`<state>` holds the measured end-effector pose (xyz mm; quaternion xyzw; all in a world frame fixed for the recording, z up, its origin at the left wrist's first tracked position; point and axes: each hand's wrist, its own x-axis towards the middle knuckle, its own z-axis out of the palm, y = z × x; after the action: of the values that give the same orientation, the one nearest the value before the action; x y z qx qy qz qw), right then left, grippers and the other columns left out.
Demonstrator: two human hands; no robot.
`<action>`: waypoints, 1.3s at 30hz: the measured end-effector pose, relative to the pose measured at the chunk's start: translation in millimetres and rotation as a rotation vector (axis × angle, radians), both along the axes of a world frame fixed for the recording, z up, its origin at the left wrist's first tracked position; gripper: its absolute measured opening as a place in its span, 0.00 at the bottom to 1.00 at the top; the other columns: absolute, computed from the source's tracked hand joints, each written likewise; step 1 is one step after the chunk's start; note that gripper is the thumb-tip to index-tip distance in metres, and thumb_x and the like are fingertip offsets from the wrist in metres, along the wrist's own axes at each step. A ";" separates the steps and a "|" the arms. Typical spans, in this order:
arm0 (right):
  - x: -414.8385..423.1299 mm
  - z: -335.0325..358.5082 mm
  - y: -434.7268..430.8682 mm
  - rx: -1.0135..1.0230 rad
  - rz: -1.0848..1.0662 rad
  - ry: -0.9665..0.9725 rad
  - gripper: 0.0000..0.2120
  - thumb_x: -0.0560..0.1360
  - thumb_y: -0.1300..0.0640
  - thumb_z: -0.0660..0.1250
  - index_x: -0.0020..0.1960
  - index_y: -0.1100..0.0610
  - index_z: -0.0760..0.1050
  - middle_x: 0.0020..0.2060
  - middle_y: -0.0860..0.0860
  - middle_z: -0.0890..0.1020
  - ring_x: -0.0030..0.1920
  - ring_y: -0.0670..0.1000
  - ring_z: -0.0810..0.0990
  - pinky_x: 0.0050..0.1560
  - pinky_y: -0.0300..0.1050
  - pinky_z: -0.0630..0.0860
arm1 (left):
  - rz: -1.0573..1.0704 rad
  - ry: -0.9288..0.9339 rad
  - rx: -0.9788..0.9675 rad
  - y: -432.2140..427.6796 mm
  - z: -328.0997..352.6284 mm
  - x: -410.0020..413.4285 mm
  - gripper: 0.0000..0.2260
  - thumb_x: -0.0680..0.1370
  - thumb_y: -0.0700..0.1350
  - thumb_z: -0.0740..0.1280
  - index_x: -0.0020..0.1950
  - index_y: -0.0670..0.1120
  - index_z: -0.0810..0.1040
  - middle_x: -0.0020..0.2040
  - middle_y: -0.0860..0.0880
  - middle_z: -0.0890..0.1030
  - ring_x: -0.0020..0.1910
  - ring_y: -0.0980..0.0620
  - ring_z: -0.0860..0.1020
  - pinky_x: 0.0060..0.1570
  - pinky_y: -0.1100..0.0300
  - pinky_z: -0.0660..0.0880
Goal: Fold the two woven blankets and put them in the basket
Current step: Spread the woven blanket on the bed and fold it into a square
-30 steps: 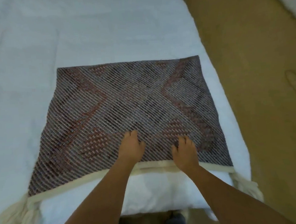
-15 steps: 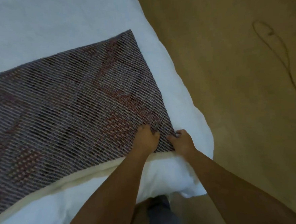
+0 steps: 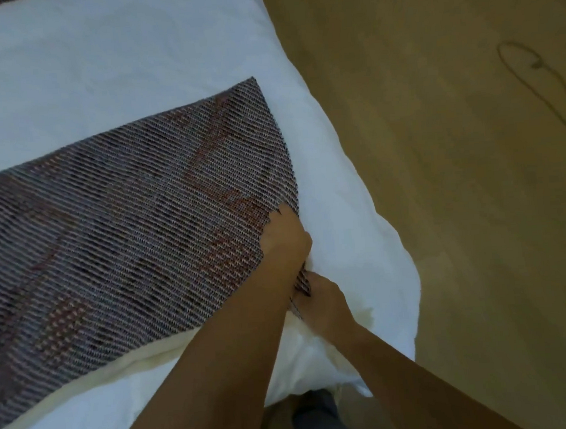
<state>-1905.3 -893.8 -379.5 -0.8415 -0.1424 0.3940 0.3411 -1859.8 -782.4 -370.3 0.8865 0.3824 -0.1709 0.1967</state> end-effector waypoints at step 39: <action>-112.8 21.9 113.0 0.018 0.231 -0.291 0.15 0.80 0.47 0.53 0.47 0.57 0.71 0.41 0.56 0.82 0.43 0.56 0.81 0.43 0.48 0.76 | 0.391 -0.504 -0.145 201.3 1.2 -74.9 0.06 0.83 0.45 0.53 0.50 0.43 0.63 0.34 0.47 0.67 0.28 0.52 0.63 0.25 0.57 0.58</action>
<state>-2018.1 -780.8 -357.7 -0.8647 -0.2895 0.3033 0.2767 -1934.7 -581.1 -369.2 0.7944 0.4715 0.0681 0.3768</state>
